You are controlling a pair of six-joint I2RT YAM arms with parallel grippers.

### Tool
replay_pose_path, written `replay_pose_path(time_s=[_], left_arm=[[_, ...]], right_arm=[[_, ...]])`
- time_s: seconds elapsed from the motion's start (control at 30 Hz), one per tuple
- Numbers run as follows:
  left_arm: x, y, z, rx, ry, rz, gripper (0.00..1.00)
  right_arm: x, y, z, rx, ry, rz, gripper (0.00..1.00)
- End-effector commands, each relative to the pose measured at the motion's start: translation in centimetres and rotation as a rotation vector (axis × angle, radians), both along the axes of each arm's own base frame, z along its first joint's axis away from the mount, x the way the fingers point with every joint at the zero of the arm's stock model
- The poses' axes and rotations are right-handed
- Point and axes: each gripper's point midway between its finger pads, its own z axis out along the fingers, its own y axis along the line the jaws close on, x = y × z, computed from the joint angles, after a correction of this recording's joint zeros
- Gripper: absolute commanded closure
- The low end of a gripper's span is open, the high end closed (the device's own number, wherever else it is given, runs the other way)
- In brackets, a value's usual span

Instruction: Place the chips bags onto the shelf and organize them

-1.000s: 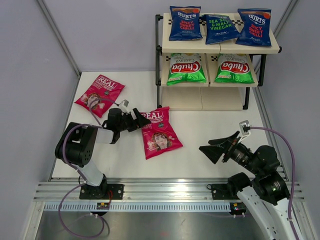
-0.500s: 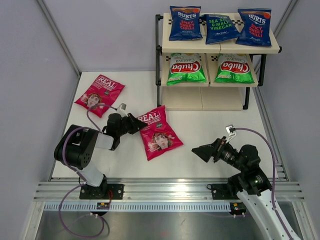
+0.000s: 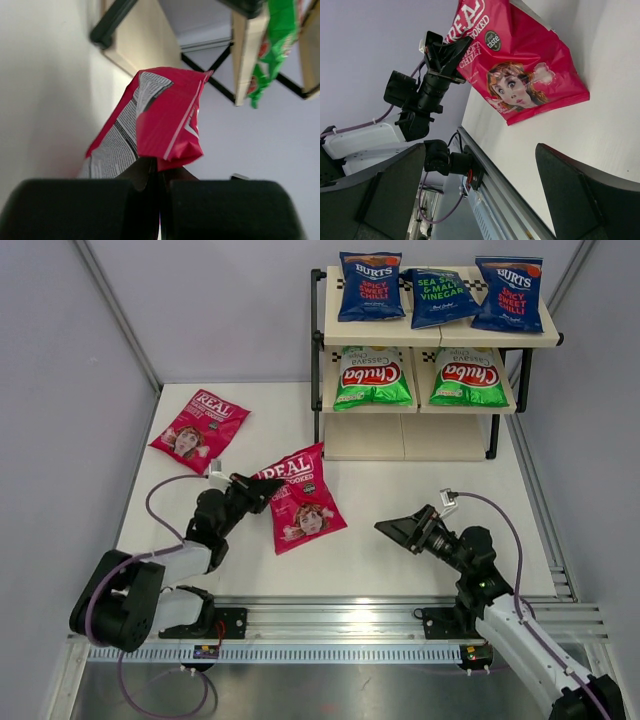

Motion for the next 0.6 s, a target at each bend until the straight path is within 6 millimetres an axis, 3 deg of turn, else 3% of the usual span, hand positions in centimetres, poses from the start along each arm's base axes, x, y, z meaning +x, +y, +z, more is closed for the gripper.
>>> replay_pose_path(time_s=[0.0, 0.17, 0.23, 0.27, 0.3, 0.33, 0.37, 0.43, 0.47, 0.57], left_arm=[[0.1, 0.4, 5.8, -0.175, -0.107, 0.073, 1.00], [-1.3, 0.0, 10.4, -0.227, -0.173, 0.076, 1.00], [-2.1, 0.0, 13.5, -0.214, -0.225, 0.078, 1.00], [-2.5, -0.2, 14.8, -0.217, -0.247, 0.083, 1.00], [-3.3, 0.0, 16.7, -0.228, -0.288, 0.087, 1.00], [-3.6, -0.2, 16.7, -0.200, -0.274, 0.079, 1.00], [-3.7, 0.0, 19.0, -0.217, -0.307, 0.108, 1.00], [-4.4, 0.2, 20.7, -0.224, -0.315, 0.116, 1.00], [-4.7, 0.2, 22.5, -0.250, -0.335, 0.123, 1.00], [-5.3, -0.2, 24.8, -0.301, -0.341, 0.117, 1.00]], right_arm=[[0.7, 0.2, 0.5, 0.063, -0.055, -0.032, 0.01], [1.1, 1.4, 0.7, 0.035, -0.085, -0.039, 0.01], [1.3, 1.9, 0.1, 0.001, -0.102, -0.050, 0.02], [1.0, 2.8, 1.4, 0.008, -0.138, -0.022, 0.02], [1.0, 3.1, 1.6, 0.004, -0.151, -0.024, 0.02], [1.2, 3.6, 1.7, -0.006, -0.170, -0.015, 0.02], [0.8, 4.3, 2.4, 0.002, -0.190, 0.009, 0.02], [0.9, 5.0, 2.8, 0.012, -0.206, 0.035, 0.02], [1.0, 5.4, 3.6, 0.027, -0.221, 0.045, 0.02], [0.6, 6.6, 5.3, 0.078, -0.268, 0.082, 0.02]])
